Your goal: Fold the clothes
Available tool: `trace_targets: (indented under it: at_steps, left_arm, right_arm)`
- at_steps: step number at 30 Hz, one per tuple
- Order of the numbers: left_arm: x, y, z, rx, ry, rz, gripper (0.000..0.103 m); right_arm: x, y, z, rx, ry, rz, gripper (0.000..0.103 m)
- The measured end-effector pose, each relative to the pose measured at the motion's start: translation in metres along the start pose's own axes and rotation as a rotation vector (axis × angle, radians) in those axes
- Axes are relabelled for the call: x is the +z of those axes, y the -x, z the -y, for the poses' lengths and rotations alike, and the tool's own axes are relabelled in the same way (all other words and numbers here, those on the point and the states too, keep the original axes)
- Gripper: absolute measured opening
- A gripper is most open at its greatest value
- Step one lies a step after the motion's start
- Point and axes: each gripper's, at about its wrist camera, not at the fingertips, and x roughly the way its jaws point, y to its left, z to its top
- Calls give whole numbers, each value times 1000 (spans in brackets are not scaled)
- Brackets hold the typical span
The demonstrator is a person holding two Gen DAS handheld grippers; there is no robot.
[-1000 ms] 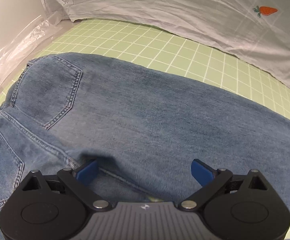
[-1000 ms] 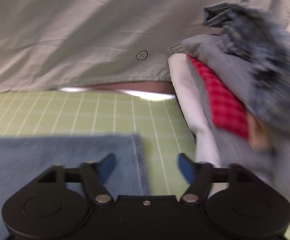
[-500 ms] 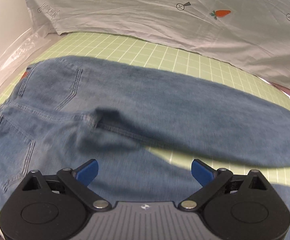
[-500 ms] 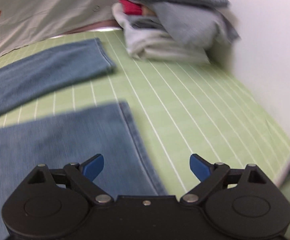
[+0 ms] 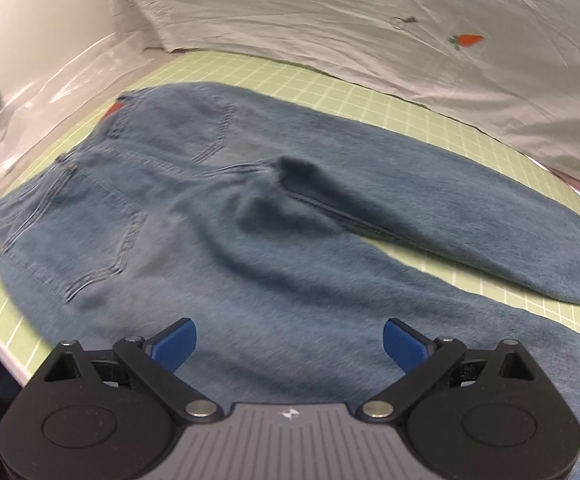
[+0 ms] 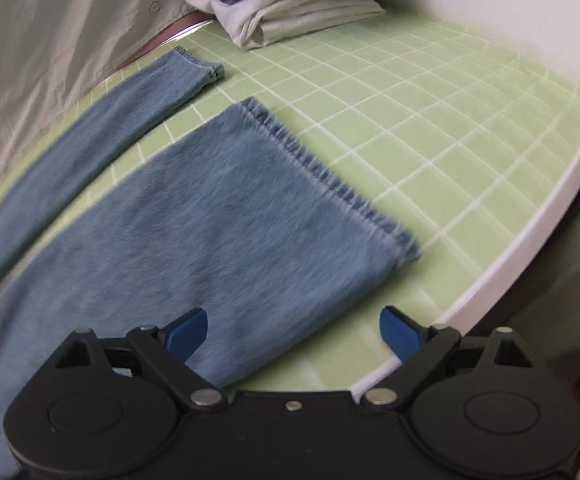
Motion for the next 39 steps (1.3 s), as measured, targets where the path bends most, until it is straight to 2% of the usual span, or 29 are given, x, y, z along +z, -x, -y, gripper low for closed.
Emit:
trace_targets:
  at_steps: [5, 8, 18, 23, 27, 31, 34, 39]
  left_arm:
    - [-1, 3, -34, 16, 45, -5, 99]
    - [1, 0, -59, 22, 82, -17, 99]
    - [20, -33, -174, 55, 338, -57, 99]
    - [38, -51, -224, 127, 338, -66, 99]
    - [54, -61, -269, 143, 374, -76, 99]
    - [65, -69, -290, 171, 360, -72, 99]
    - [72, -77, -301, 141, 365, -72, 98]
    - [78, -84, -305, 102, 396, -62, 90]
  right_arm:
    - [-9, 1, -20, 102, -33, -33, 95]
    - [-16, 2, -39, 129, -53, -44, 95]
    - [-42, 3, -90, 77, -177, -26, 96]
    - [-56, 7, -104, 57, -259, -3, 97]
    - [-70, 10, -119, 46, -316, 18, 98]
    - [-79, 11, -136, 9, -322, 37, 98]
    - [-82, 10, -145, -26, -316, 51, 98]
    - [-77, 6, -138, -32, -362, 80, 98]
